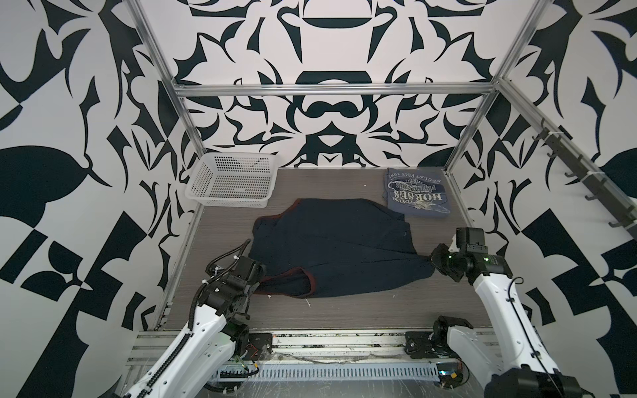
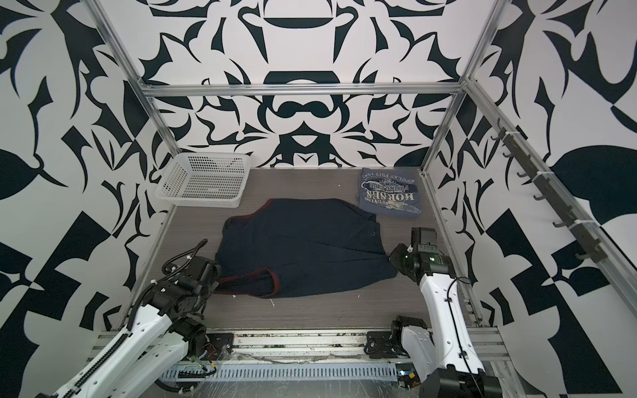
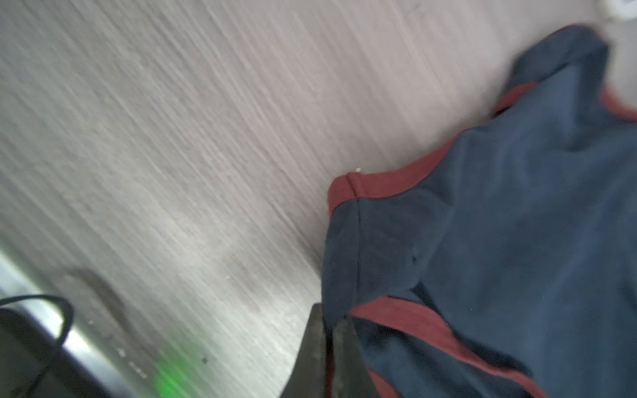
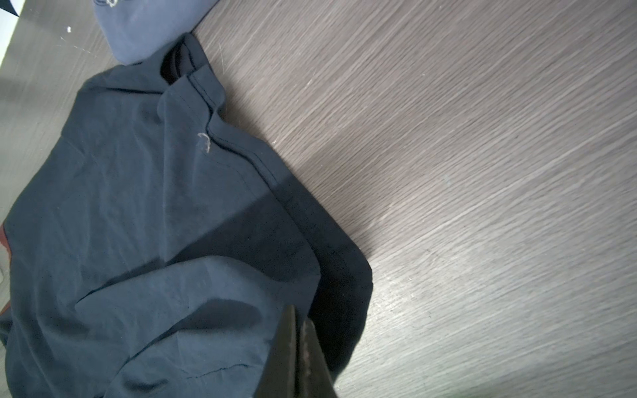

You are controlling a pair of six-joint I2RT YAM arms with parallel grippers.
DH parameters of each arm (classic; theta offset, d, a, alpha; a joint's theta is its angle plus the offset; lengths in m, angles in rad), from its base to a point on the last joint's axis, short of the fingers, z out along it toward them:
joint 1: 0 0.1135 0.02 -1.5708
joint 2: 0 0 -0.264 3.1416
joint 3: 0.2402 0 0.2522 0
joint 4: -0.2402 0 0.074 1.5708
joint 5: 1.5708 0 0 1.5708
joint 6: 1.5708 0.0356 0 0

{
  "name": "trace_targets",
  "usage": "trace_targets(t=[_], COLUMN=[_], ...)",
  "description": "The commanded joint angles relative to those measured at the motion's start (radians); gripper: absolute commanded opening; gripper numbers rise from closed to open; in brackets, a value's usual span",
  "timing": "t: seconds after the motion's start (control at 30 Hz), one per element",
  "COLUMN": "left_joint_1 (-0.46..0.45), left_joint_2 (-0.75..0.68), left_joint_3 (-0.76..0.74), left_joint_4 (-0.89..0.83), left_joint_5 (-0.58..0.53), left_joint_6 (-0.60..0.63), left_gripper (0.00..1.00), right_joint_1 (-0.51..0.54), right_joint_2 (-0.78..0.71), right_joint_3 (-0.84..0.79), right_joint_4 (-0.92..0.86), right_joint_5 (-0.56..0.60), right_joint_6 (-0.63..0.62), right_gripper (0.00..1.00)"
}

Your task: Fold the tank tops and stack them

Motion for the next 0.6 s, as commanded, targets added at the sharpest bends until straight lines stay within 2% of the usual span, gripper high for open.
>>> trace_targets(t=[0.0,0.1,0.27,0.43,0.57], left_joint_1=[0.006,0.009,0.009,0.01,0.01], left_joint_2=[-0.036,-0.015,0.076,0.202,0.309], left_joint_3=[0.103,0.273,0.626,0.982,1.172], left_joint_4=[-0.005,-0.038,-0.064,-0.037,0.024], left_joint_5=[-0.078,-0.178,-0.332,-0.405,-0.406], left_joint_6=[0.029,0.103,0.277,0.462,0.569], left_gripper=[0.0,0.0,0.0,0.0,0.0], right_joint_1=[-0.004,-0.004,-0.004,-0.004,-0.004], right_joint_2=[-0.023,-0.045,-0.054,0.036,0.118], right_joint_3=[0.088,0.206,0.533,0.886,1.078], right_joint_4=[0.012,-0.028,-0.137,-0.201,-0.167], right_joint_5=[-0.012,0.0,0.069,0.059,0.067], right_joint_6=[-0.011,-0.03,-0.074,-0.064,-0.029], right_gripper=[0.0,0.0,0.0,0.0,0.0])
